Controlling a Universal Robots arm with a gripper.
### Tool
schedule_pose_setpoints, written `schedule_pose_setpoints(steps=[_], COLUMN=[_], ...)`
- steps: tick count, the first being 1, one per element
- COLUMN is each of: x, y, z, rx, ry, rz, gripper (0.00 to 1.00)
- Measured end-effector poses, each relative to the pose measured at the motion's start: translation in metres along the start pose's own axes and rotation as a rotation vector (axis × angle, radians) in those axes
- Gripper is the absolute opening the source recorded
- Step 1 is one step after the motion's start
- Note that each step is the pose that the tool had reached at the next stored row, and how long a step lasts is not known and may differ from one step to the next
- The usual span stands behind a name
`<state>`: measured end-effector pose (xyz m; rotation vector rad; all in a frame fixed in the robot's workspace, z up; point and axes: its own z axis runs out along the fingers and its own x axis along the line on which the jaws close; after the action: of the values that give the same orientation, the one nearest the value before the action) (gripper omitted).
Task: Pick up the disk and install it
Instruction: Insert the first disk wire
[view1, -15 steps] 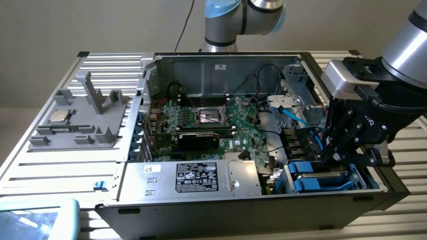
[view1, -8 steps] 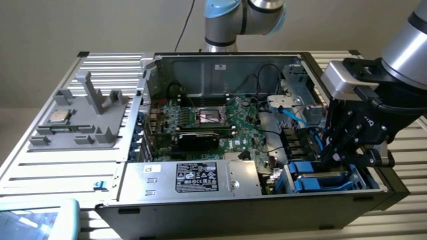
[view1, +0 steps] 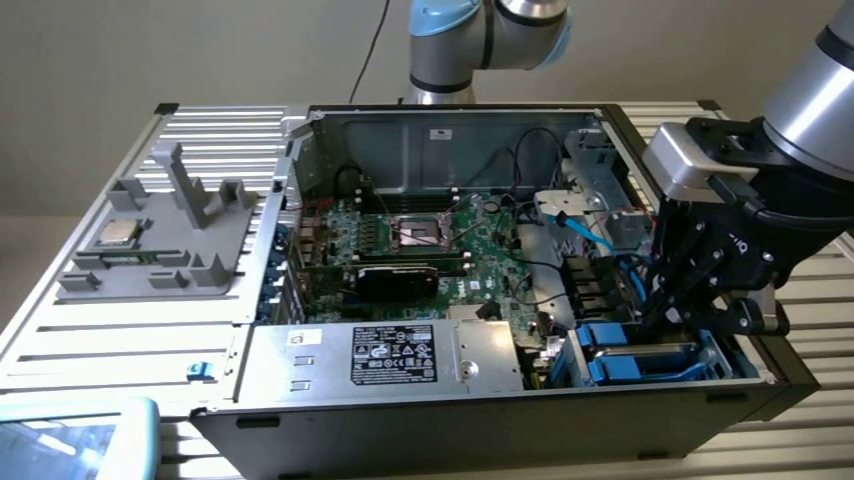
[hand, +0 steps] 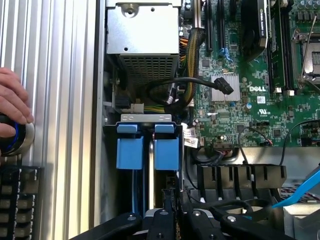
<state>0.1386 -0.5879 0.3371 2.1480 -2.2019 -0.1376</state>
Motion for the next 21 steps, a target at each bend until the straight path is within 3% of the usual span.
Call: schedule_pose_setpoints(steps=[12,14,16,17,21], x=[0.0,0.0,0.0,0.0,0.0], y=[-0.0003,-0.0003,-0.0001,0.0001,0.0014], z=[0.0019,0.0017,-0.0004,-0.0015,-0.0128], rx=[0.0002,0.0,0.0,0.0,0.0002], ry=[-0.0002,-0.001,0.0,-0.0001,0.0044], rz=[0.0,0.0,0.0,0.0,0.001], gripper=[0.15,0.22,0.22,0.29,0.29])
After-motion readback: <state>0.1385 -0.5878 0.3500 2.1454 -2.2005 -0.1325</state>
